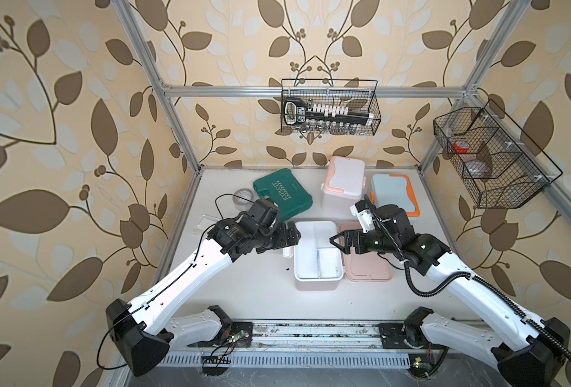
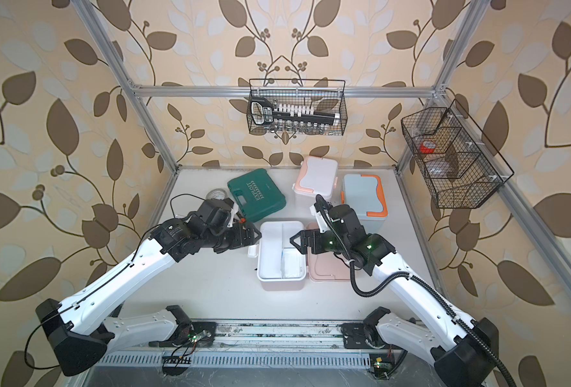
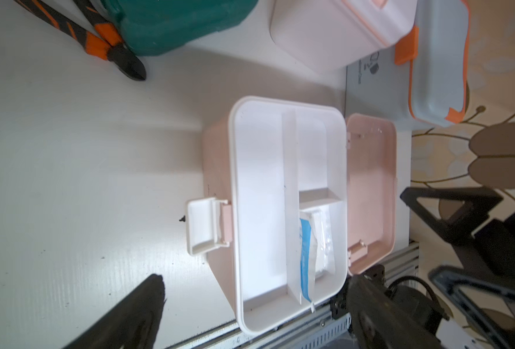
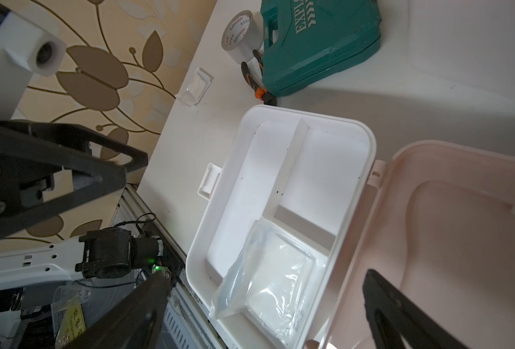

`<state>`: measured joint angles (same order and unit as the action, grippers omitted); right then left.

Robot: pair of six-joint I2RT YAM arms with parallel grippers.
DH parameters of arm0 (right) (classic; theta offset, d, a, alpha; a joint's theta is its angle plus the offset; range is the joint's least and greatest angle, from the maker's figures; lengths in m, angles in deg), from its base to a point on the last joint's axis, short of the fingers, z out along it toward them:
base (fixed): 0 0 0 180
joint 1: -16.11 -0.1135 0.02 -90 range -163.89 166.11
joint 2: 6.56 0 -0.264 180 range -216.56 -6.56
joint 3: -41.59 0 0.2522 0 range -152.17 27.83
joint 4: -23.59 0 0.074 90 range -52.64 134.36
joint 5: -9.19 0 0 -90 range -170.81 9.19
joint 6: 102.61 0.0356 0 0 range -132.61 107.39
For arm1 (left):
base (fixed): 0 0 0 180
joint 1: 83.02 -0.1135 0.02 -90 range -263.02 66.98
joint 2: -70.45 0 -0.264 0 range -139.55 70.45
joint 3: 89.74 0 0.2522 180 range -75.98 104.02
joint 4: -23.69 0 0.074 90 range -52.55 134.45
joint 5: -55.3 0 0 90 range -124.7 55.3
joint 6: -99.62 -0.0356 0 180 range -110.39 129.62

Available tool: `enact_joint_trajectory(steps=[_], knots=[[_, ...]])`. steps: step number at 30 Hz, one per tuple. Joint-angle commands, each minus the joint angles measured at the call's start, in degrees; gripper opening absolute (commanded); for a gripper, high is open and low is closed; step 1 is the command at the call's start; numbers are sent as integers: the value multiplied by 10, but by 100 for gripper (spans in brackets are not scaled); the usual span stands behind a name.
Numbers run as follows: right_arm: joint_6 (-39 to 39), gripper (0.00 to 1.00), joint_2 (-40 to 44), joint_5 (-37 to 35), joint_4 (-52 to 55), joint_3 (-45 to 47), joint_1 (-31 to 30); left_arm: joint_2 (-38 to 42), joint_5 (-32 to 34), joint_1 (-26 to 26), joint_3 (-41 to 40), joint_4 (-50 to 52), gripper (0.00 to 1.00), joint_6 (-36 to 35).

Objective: Open first aid kits and take out gauze
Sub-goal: Pick up the compartment layer from the first aid kit.

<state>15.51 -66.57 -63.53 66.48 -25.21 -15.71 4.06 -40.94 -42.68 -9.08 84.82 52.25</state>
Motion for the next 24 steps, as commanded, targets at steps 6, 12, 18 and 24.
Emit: enact_joint_trajectory(steps=[6,12,18,24], knots=[[24,100,23,-74,20,12,-2,-40,49,109,28,58,85,29],[34,100,28,-72,13,20,-2,-76,54,118,43,38,71,31],[35,100,29,-88,23,23,-1,-131,31,130,77,16,64,26],[39,100,29,-88,25,27,1,-192,23,138,105,10,58,17]])
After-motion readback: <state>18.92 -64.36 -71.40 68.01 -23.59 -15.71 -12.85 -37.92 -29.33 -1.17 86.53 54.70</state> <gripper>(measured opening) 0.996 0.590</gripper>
